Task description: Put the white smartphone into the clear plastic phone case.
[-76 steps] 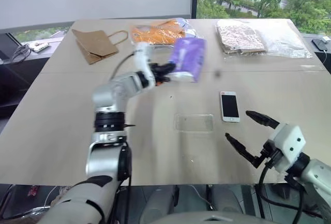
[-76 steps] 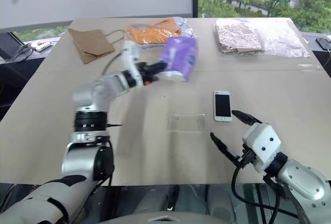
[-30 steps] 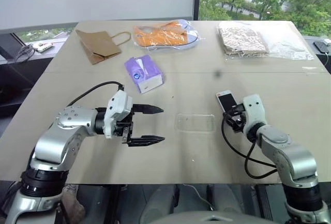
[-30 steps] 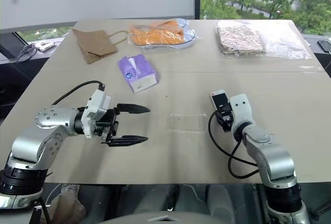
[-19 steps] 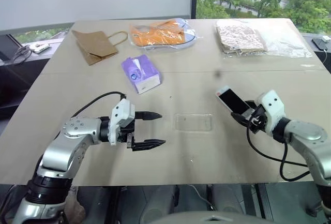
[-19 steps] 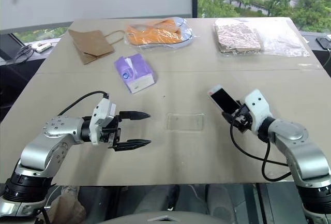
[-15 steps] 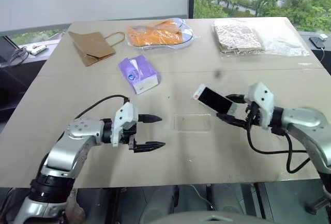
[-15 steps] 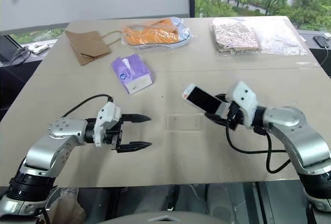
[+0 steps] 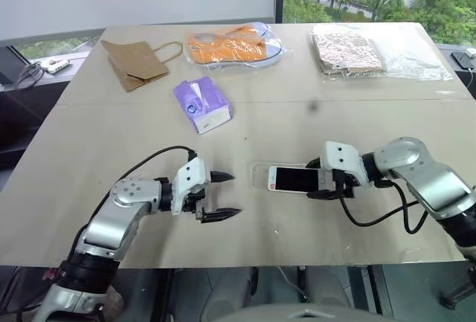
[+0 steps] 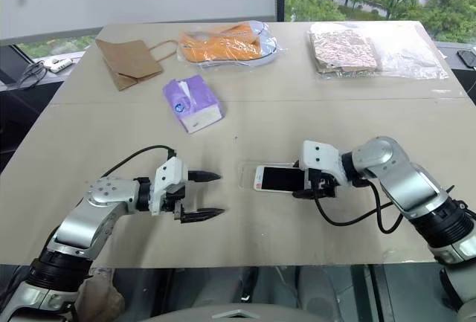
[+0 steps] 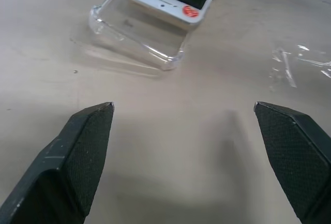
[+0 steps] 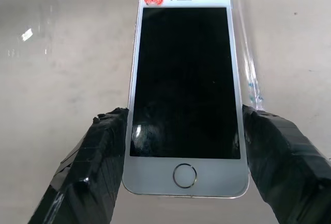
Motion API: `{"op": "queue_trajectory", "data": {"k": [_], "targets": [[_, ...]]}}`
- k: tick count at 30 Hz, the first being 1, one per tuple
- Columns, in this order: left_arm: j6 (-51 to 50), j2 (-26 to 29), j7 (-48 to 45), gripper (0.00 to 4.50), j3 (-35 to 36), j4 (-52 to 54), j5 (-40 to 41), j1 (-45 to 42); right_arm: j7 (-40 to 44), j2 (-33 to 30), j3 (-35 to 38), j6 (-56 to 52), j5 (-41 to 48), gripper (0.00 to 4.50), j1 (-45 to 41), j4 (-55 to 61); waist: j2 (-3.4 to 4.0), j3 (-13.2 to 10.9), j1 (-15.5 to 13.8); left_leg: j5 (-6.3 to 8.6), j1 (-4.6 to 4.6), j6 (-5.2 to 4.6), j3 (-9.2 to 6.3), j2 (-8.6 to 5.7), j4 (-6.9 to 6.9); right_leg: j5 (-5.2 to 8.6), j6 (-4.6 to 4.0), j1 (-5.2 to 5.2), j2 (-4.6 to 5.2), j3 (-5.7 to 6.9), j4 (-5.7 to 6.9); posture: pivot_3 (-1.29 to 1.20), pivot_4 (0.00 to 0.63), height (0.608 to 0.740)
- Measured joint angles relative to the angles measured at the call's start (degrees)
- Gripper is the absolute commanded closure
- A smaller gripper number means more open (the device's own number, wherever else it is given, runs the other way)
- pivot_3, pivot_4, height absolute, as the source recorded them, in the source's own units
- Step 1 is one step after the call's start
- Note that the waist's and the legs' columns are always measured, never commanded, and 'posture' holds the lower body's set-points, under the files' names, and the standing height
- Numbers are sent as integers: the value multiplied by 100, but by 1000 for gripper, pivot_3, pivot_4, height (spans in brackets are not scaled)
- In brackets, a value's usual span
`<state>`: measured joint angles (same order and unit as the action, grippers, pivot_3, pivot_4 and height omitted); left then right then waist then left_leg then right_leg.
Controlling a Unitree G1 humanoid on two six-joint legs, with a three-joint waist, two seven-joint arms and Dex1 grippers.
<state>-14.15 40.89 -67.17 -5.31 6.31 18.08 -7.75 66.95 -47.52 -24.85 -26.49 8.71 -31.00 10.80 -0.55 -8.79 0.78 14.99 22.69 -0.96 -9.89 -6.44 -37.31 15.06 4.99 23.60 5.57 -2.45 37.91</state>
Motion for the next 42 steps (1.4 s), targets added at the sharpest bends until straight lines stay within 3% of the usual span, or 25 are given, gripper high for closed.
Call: {"op": "queue_trajectory", "data": {"k": [8,21,42], "targets": [[135,-115,231,0,-69,-17,-120,57,437,103,-255,103,-410,1566,-511,-362,1,2,-4,0,0,0,-1,-1,-2,0,0,0,0,0,2,0,150,740],[713,-351,362,0,-83,-248,-233,188,744,298,-336,-911,-422,1570,-894,-464,3,7,-27,0,-1,0,-4,-9,-7,-1,0,0,23,6,6,0,150,740],[-292,-368,621,0,-198,412,-208,122,628,631,-389,-1191,-611,1570,-1040,-590,4,9,-7,0,-1,0,-7,-13,-9,-2,2,1,21,6,9,0,150,740]]}}
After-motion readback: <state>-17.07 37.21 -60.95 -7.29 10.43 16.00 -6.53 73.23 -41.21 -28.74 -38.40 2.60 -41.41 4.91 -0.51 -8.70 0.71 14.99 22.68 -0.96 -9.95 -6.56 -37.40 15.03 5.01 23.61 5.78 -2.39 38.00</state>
